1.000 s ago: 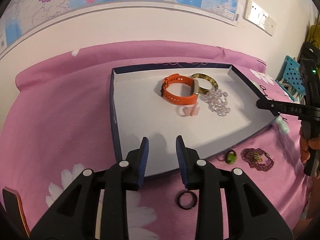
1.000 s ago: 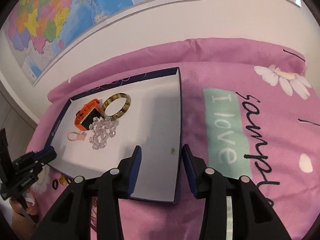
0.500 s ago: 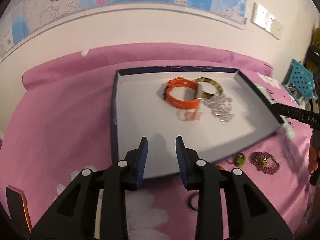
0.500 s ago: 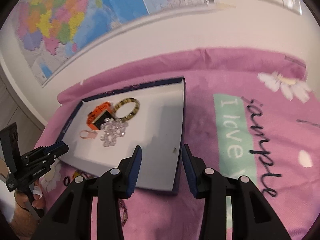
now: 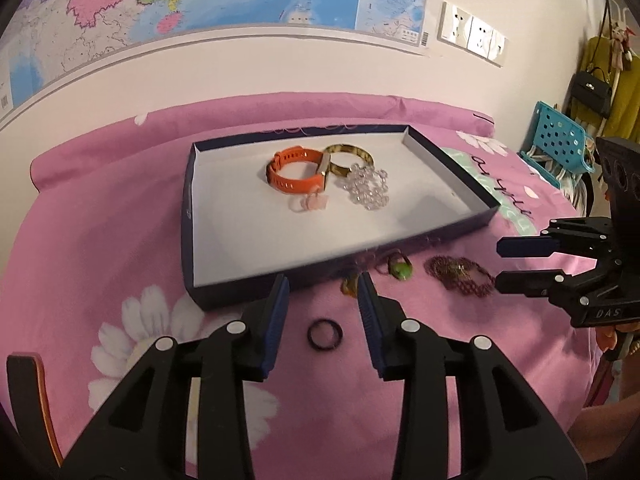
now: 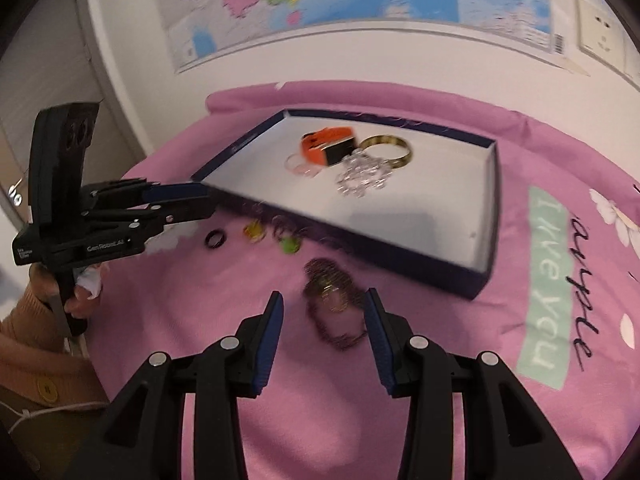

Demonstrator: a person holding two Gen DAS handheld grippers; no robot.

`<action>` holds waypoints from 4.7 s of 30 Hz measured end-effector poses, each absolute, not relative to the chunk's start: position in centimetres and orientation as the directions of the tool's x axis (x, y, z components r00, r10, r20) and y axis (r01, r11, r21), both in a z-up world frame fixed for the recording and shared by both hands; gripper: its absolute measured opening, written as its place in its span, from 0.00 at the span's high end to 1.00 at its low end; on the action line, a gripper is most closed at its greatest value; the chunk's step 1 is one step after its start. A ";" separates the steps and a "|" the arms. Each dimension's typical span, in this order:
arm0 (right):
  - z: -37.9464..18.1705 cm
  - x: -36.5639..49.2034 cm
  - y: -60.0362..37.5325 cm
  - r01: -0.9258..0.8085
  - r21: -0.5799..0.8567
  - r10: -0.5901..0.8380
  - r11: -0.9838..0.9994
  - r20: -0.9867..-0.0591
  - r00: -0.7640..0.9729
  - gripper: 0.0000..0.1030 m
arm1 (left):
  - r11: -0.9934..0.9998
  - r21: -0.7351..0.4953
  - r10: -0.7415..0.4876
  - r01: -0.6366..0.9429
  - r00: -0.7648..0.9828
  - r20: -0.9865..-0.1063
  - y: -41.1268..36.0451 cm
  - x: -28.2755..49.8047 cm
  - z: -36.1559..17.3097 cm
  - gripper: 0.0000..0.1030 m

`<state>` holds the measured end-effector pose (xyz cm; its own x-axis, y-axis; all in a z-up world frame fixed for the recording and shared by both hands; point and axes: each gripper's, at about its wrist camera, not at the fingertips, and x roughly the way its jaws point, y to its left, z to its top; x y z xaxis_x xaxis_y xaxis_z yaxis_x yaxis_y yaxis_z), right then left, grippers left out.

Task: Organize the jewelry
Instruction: 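Grasp the maroon beaded necklace with the right tool and lift it, then grasp the black ring with the left tool while the right tool carries the necklace toward the box, then carry the black ring into the box with the left tool while the right tool lowers the necklace in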

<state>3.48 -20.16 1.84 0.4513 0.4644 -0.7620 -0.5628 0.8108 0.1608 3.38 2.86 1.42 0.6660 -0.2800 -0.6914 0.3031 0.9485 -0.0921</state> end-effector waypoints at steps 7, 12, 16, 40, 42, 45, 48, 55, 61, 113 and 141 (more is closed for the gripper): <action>0.4 3.2 -18.3 -0.598 0.090 0.409 0.796 -0.808 0.424 0.75 | 0.949 -0.109 -0.282 0.296 0.641 -0.714 3.1 2.6 0.2 0.64; -0.6 3.5 -18.1 -0.599 0.076 0.387 0.797 -0.825 0.411 0.90 | 0.948 -0.115 -0.285 0.297 0.631 -0.721 3.1 2.2 -0.2 0.63; -0.2 3.7 -18.2 -0.592 0.081 0.392 0.802 -0.819 0.419 0.98 | 0.946 -0.117 -0.289 0.302 0.625 -0.725 3.1 2.2 -0.4 0.63; 4.8 5.2 -21.8 -0.513 0.268 0.541 0.815 -0.669 0.510 0.98 | 0.947 -0.049 -0.238 0.316 0.592 -0.770 1.7 3.1 -1.4 0.66; 4.8 5.2 -21.9 -0.510 0.279 0.547 0.814 -0.664 0.510 0.98 | 0.948 -0.041 -0.232 0.316 0.594 -0.771 1.6 3.1 -1.5 0.73; 4.7 5.3 -21.9 -0.508 0.289 0.553 0.811 -0.662 0.506 0.98 | 0.950 -0.038 -0.226 0.311 0.596 -0.771 1.6 3.1 -1.5 0.78; 4.6 5.3 -21.8 -0.508 0.292 0.554 0.810 -0.664 0.502 0.98 | 0.951 -0.017 -0.211 0.310 0.604 -0.769 1.3 3.0 -1.5 0.78; 4.6 5.5 -21.7 -0.504 0.317 0.570 0.804 -0.655 0.497 0.98 | 0.950 -0.042 -0.231 0.308 0.611 -0.757 1.4 2.6 -1.1 0.78; 5.0 5.8 -21.7 -0.500 0.330 0.579 0.800 -0.641 0.503 0.98 | 0.947 -0.067 -0.260 0.314 0.629 -0.733 1.6 2.2 0.2 0.78; 5.1 12.5 -19.0 -0.469 0.339 0.566 0.816 -0.634 0.527 0.98 | 0.944 -0.094 -0.287 0.315 0.650 -0.704 0.0 8.1 2.3 0.78; 3.7 14.2 -18.3 -0.428 0.332 0.531 0.841 -0.659 0.532 0.98 | 0.953 -0.112 -0.268 0.281 0.613 -0.744 0.2 10.9 0.6 0.78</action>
